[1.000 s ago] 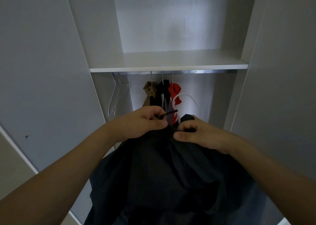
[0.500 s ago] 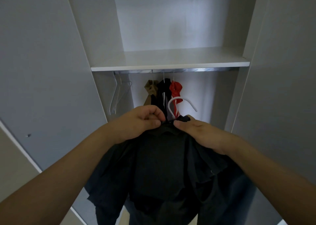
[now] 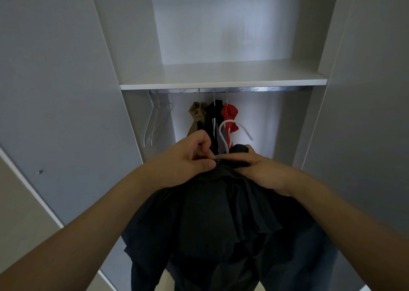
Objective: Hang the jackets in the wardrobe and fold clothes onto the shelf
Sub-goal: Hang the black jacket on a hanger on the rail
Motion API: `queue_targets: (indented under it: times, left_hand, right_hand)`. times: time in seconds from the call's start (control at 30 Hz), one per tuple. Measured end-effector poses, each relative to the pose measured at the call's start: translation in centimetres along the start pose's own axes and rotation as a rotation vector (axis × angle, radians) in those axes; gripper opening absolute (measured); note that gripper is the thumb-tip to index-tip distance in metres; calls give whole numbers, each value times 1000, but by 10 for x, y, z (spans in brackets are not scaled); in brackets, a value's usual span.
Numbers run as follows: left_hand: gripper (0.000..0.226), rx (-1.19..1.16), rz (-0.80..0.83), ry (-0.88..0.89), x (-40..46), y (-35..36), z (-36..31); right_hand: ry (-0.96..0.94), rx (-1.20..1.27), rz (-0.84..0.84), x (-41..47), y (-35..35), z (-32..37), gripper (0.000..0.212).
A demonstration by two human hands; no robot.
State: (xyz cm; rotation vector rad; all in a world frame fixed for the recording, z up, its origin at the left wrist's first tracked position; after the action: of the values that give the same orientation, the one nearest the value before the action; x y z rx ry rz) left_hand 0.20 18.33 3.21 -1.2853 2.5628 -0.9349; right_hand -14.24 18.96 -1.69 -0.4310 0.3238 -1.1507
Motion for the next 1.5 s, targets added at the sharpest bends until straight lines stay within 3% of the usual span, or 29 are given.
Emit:
queue_targets:
  times: [0.17, 0.27, 0.43, 0.6, 0.67, 0.8, 0.97, 1.07, 1.23, 1.37, 1.5]
  left_hand:
    - [25, 170, -45, 57, -2, 2, -6]
    - [20, 331, -119, 69, -4, -6, -2]
    - [8, 558, -246, -77, -8, -27, 26]
    - [5, 445, -312, 50, -8, -22, 13]
    - [3, 466, -285, 88, -5, -15, 5]
    - [3, 453, -246, 84, -6, -15, 3]
    - [8, 441, -246, 92, -4, -11, -2]
    - [7, 414, -252, 83, -5, -14, -1]
    - [7, 400, -233, 76, -7, -12, 2]
    - [12, 394, -248, 65, -7, -9, 1]
    - [9, 527, -255, -105, 0, -9, 11]
  right_hand:
    - [-42, -140, 50, 8, 7, -7, 29]
    - [-115, -264, -130, 14, -5, -11, 16]
    - [-120, -104, -415, 8, -38, -9, 36]
    - [-63, -180, -210, 9, -17, 0, 8]
    - [-78, -223, -167, 11, -5, 0, 19]
    - [-136, -237, -236, 9, -5, 4, 13]
    - [-128, -291, -201, 9, 2, 7, 48]
    - [-139, -292, -223, 8, 0, 8, 42]
    - [-174, -276, -179, 5, -3, 9, 12]
    - [-167, -214, -204, 3, -7, 7, 16]
    - [-112, -155, -226, 6, -9, 0, 27]
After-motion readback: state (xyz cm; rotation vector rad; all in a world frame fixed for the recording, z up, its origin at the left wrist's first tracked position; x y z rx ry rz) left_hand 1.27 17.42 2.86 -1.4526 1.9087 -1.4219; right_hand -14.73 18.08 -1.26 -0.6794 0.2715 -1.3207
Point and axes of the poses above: each hand's wrist, its own x-axis towards the middle knuckle, its own y-axis out of the palm, z = x × y, the point moved 7 cm from there along x, towards the middle knuckle, and after that the axes turned 2 degrees about -z, right-handed, at the moved point
